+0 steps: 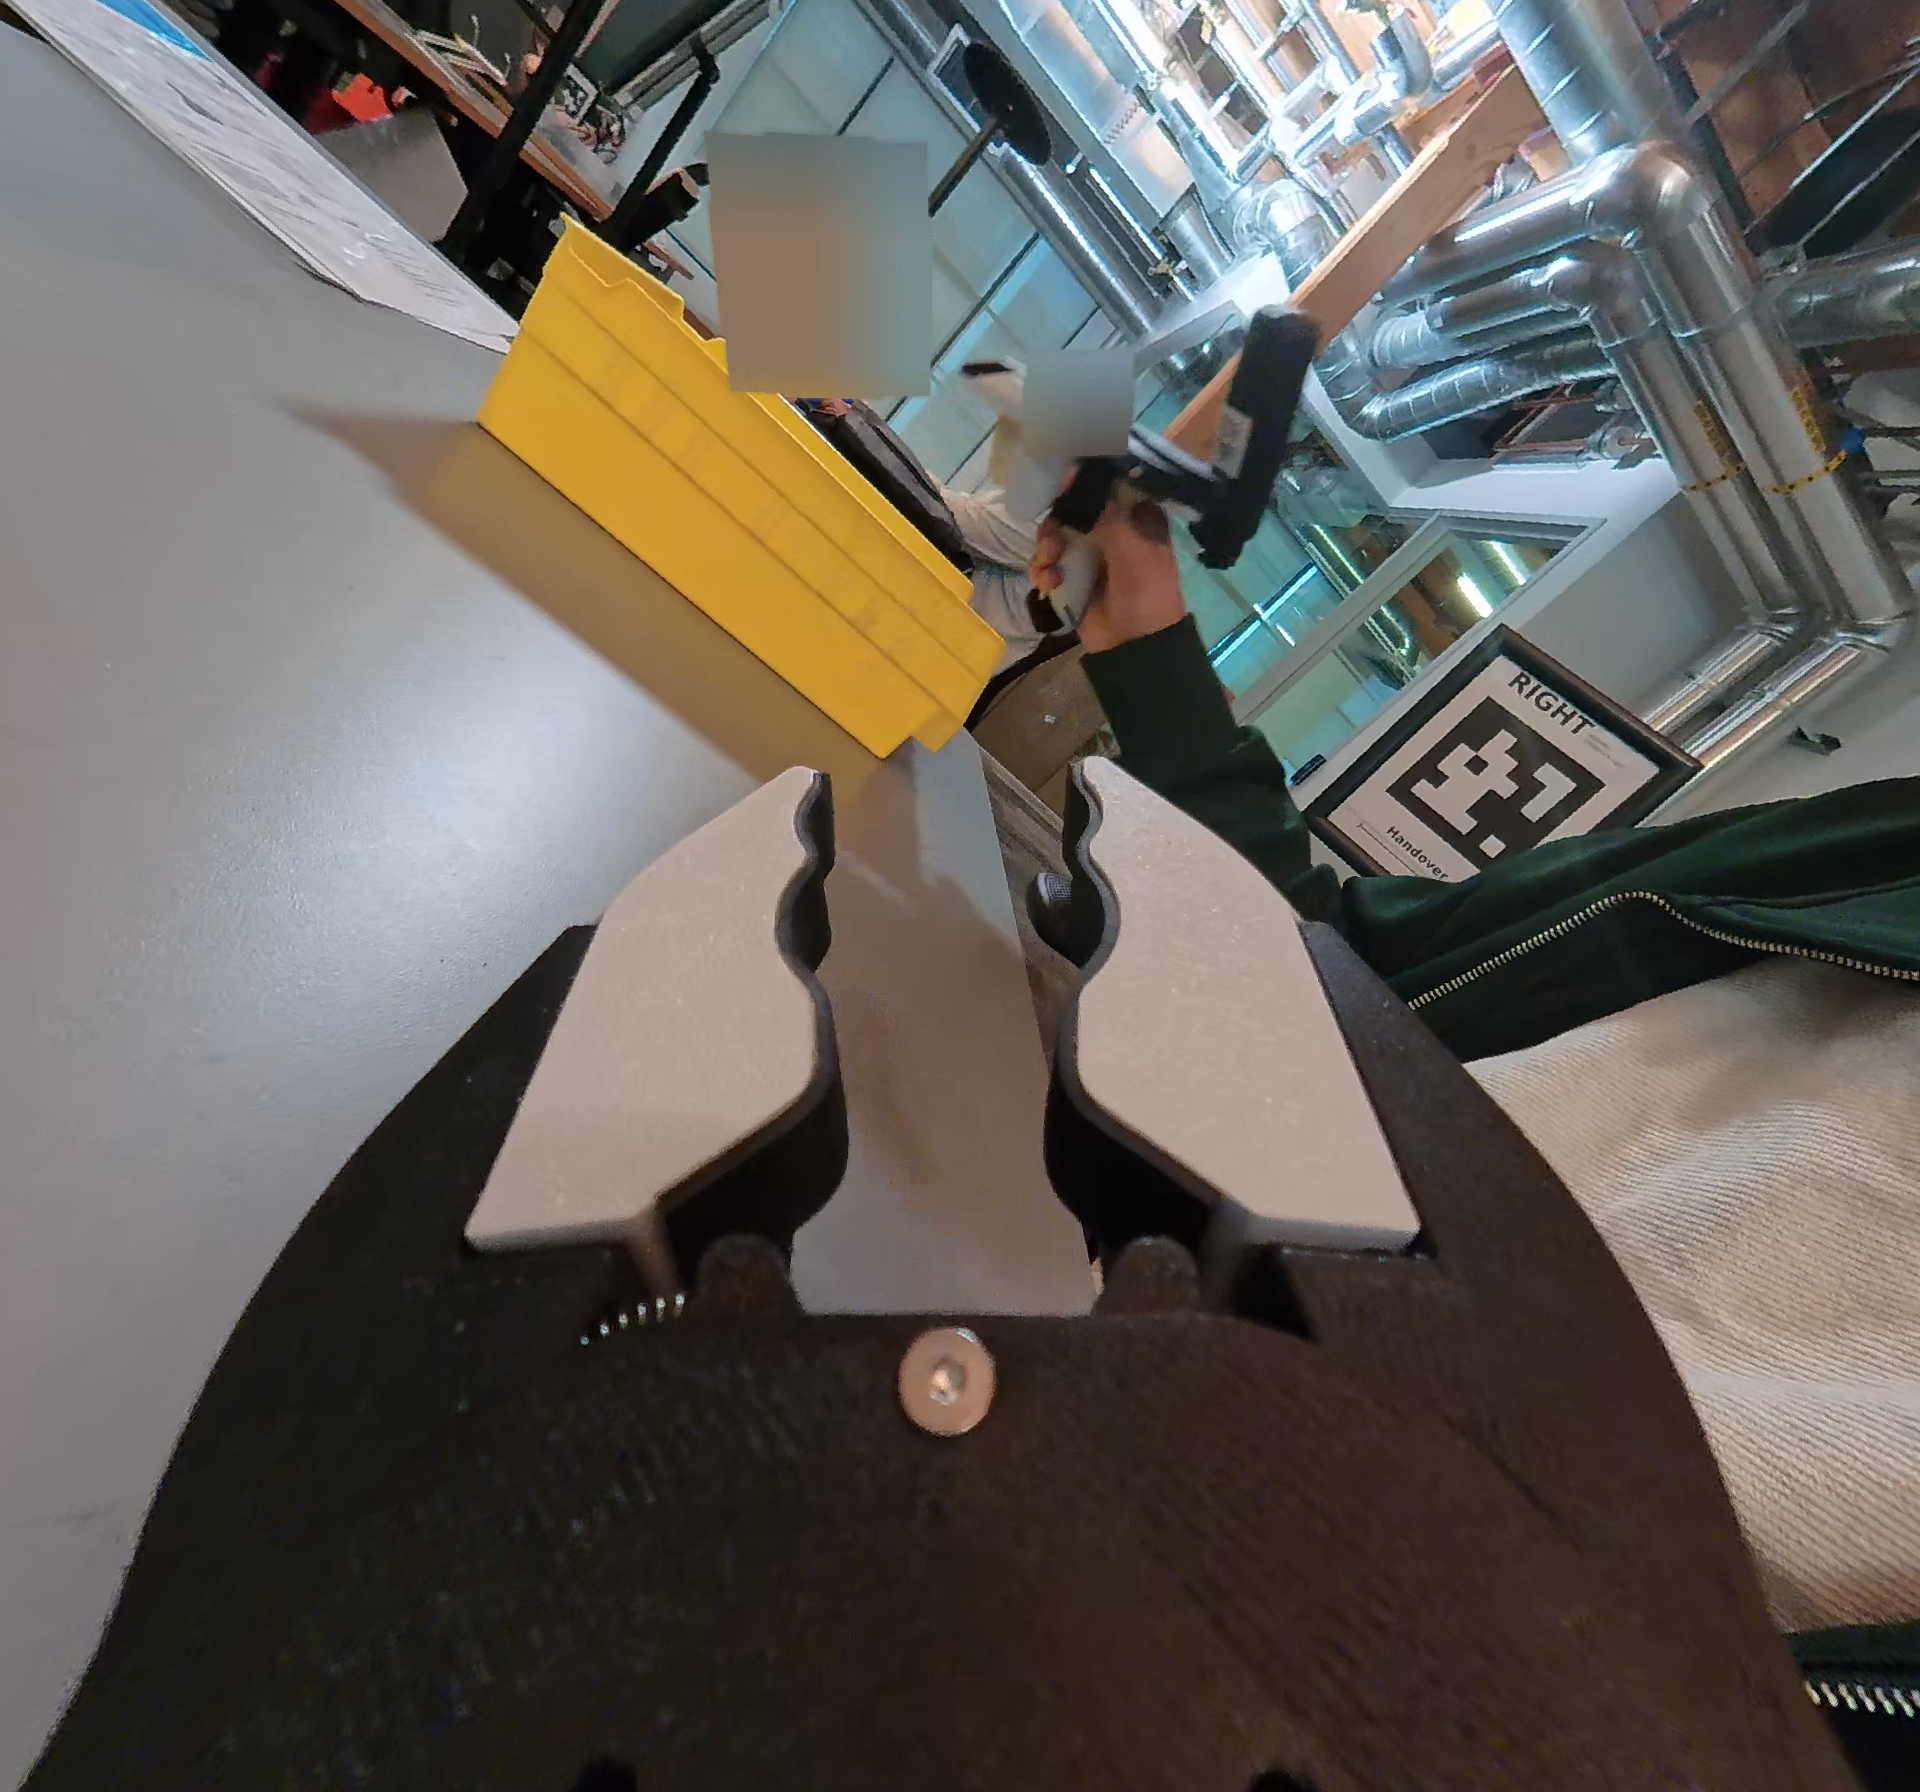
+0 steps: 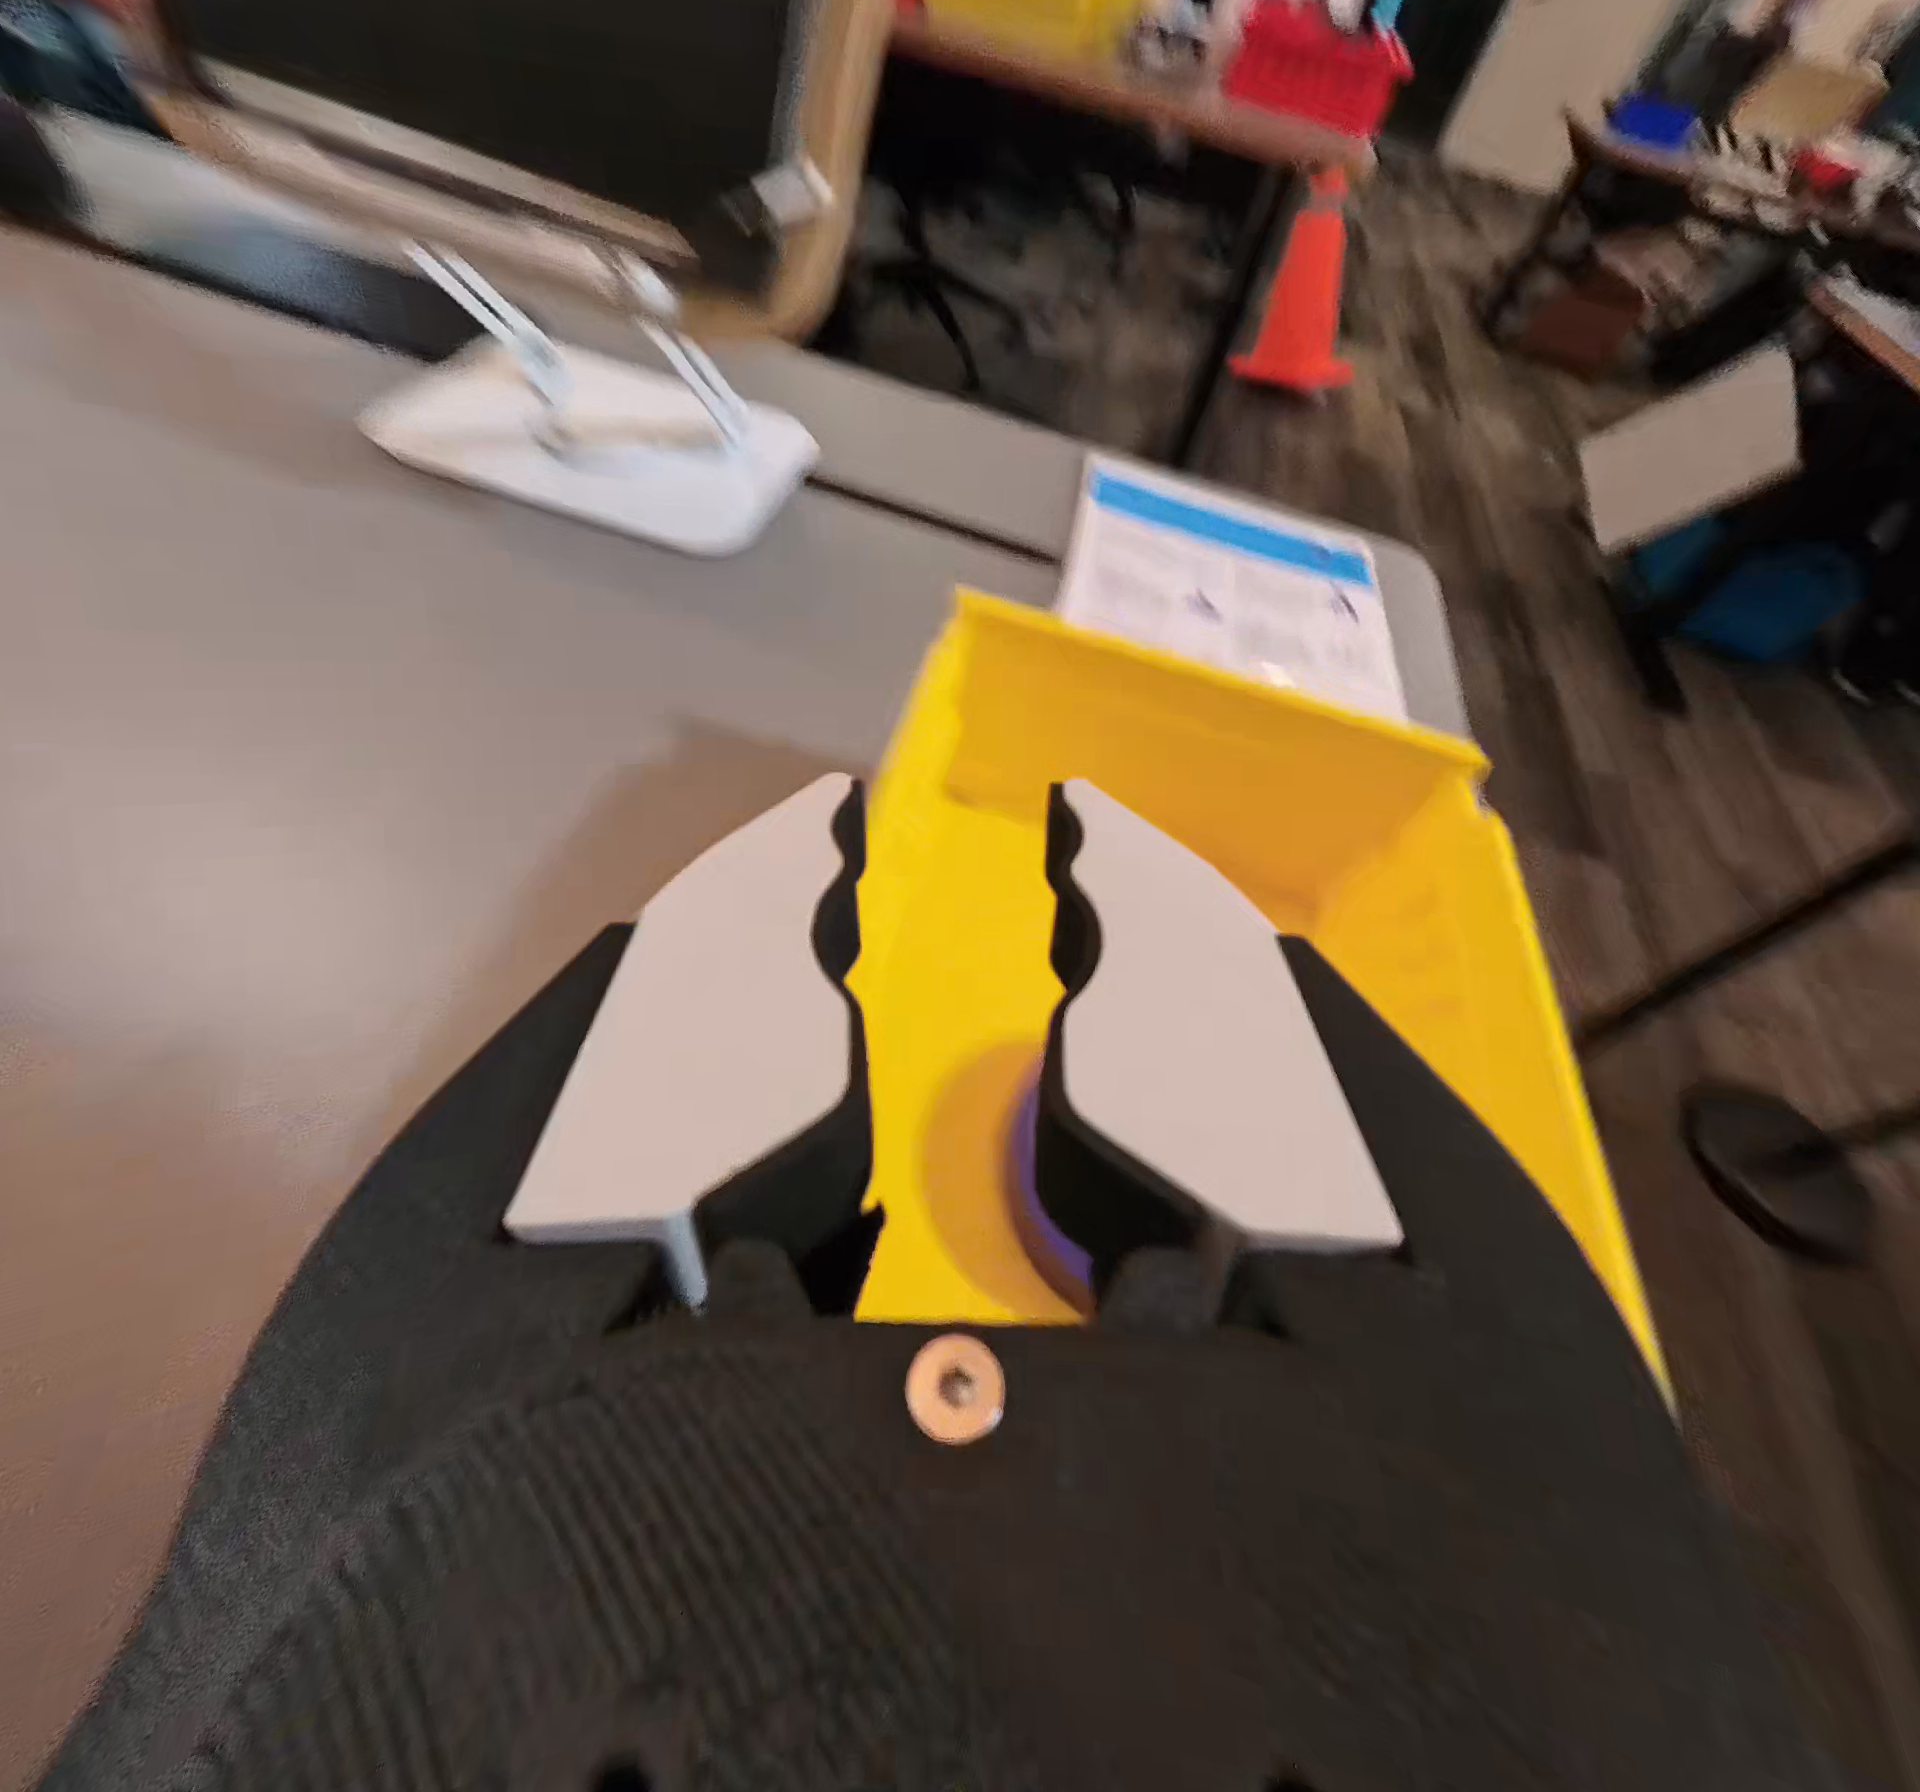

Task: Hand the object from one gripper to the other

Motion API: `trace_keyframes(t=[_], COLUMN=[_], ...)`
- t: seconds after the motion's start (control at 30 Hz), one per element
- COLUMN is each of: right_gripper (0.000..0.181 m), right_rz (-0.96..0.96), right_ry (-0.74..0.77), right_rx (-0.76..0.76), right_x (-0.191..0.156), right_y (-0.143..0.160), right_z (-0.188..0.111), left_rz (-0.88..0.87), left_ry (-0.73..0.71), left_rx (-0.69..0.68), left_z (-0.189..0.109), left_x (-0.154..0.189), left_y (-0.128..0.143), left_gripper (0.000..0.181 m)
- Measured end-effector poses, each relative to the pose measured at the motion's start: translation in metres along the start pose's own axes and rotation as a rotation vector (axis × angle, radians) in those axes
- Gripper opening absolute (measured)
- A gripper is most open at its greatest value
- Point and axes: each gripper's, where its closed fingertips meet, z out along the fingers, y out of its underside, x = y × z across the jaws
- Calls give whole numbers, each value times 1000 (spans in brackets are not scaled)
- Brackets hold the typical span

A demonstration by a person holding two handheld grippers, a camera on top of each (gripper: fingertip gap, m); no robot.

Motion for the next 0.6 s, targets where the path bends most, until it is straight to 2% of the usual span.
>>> trace_keyframes(t=[0.13, 0.23, 0.33, 0.43, 0.5, 0.6], right_gripper=[40, 47, 49, 48, 47, 44], right_rz=[64, 165, 199, 170, 166, 203], right_ry=[-267, -486, -649, -718, -772, -885], right_rx=[251, 398, 376, 267, 171, 112], right_x=[-82, -149, -214, -266, -292, -312], right_y=[-71, -93, -73, -25, 5, 17], right_z=[-20, -27, -12, 13, 24, 25], left_rz=[6, 22, 43, 71, 93, 110], left_ry=[-5, -16, -27, -47, -66, -82], left_rx=[-5, -9, -15, -22, -21, -19], left_z=[0, 0, -1, -3, -4, -6], left_x=[0, -1, 0, -1, -2, -4], left_y=[1, 0, 0, -2, -3, -5], left_gripper=[44, 43, 43, 43, 43, 42])
